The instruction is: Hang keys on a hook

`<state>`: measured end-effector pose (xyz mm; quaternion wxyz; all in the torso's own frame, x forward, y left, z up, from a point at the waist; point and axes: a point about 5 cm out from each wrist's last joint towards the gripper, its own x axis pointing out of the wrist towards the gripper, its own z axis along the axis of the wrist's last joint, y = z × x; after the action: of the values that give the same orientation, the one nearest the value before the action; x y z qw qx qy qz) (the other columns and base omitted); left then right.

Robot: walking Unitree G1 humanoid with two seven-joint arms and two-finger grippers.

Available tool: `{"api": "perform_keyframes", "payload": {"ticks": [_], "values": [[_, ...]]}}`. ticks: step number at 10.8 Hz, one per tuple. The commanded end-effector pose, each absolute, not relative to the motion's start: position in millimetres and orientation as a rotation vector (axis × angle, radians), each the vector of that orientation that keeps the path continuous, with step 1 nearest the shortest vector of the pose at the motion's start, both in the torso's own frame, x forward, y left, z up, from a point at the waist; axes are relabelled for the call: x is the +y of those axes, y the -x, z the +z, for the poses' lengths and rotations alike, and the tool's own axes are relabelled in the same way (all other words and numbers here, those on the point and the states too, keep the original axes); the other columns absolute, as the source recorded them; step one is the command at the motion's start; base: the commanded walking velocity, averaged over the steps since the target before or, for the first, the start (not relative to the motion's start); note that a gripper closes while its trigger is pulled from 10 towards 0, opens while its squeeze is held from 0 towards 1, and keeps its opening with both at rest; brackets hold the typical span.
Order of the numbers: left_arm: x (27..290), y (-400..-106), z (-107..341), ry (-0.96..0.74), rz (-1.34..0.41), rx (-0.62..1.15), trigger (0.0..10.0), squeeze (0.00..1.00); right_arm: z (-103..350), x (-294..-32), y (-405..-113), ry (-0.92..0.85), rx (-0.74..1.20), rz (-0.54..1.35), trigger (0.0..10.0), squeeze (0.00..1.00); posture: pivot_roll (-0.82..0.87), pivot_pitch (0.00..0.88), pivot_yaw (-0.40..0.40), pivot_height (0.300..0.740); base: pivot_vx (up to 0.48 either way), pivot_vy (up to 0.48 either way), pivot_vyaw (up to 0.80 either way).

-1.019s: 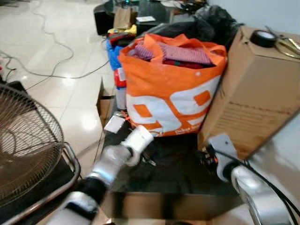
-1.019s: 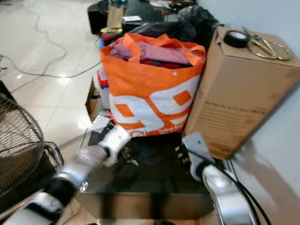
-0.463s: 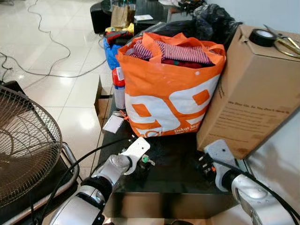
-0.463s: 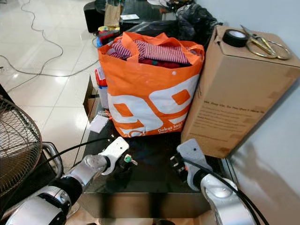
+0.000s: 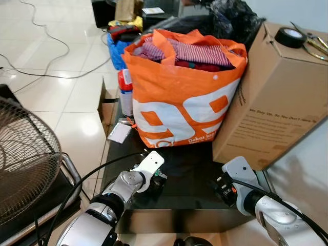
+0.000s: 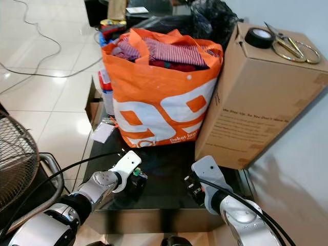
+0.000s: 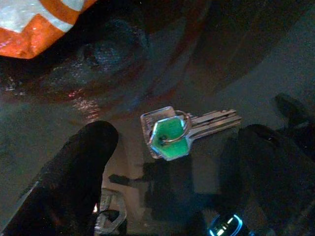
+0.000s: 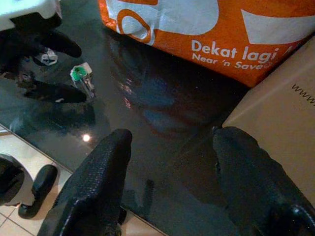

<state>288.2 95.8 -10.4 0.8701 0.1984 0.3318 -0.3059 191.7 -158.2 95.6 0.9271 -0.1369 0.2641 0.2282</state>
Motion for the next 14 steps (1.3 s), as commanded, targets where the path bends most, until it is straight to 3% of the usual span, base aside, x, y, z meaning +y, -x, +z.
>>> {"api": "perform_keyframes", "payload": {"ticks": [1,7,12,14], "values": [[92,-288,-11,-0.414,-0.658,0.702,10.0,0.07,97,-160,-188,0.286,0.553,0.456,10.0,0.00,-0.33,0.116,-0.058,0.740,0.000,0.000,0.00],[66,-285,-7,-0.292,-0.754,0.708,10.0,0.07,99,-161,-189,0.288,0.556,0.418,10.0,0.00,-0.34,0.116,-0.055,0.740,0.000,0.000,0.00],[22,-284,7,-0.234,-0.841,0.646,10.0,0.06,102,-163,-194,0.301,0.547,0.405,10.0,0.00,-0.34,0.106,-0.053,0.740,0.000,0.000,0.00],[36,-292,8,-0.353,-0.756,0.610,10.0,0.05,102,-162,-193,0.294,0.545,0.407,10.0,0.00,-0.33,0.107,-0.049,0.740,0.000,0.000,0.00]]}}
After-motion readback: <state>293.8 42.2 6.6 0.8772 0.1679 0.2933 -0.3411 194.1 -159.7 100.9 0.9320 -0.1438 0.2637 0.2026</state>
